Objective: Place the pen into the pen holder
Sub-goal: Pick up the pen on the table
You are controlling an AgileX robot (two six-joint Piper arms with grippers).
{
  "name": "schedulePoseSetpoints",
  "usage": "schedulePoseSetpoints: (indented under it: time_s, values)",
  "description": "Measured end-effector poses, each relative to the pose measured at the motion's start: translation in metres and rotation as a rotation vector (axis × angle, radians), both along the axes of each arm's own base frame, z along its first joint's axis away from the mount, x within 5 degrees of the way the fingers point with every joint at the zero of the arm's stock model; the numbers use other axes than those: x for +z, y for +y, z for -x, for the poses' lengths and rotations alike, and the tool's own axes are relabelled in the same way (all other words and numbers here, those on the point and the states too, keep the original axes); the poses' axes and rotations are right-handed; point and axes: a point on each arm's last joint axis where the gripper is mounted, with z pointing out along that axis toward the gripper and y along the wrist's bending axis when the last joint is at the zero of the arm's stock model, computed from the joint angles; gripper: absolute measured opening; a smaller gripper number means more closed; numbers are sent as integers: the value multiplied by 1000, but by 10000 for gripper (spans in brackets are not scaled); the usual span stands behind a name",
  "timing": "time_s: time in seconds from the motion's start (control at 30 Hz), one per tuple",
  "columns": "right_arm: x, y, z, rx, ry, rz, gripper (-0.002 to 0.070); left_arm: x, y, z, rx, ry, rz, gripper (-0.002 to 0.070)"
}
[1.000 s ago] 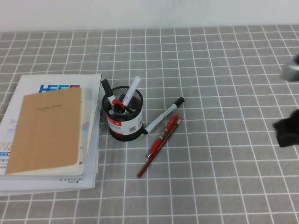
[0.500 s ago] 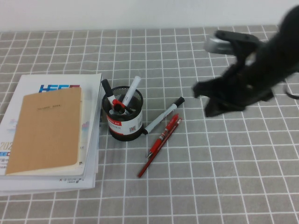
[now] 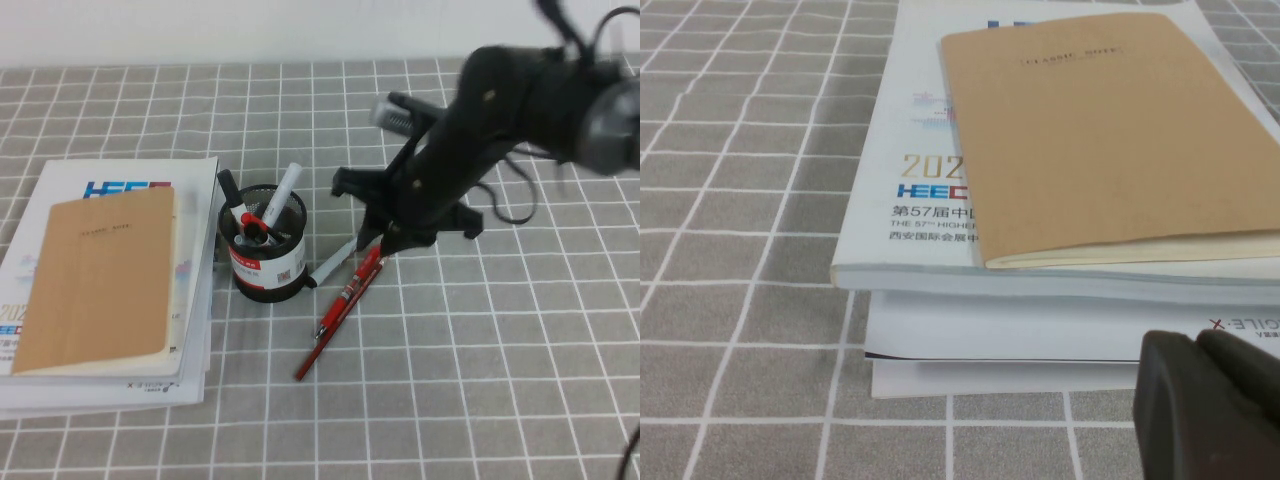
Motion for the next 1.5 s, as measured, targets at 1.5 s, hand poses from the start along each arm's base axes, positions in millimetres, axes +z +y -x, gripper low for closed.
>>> schedulePoseSetpoints:
  time_s: [1.5]
  values:
    - [-57,34,-31,-126,24,298,12,0,0,0,0,2,0,-5]
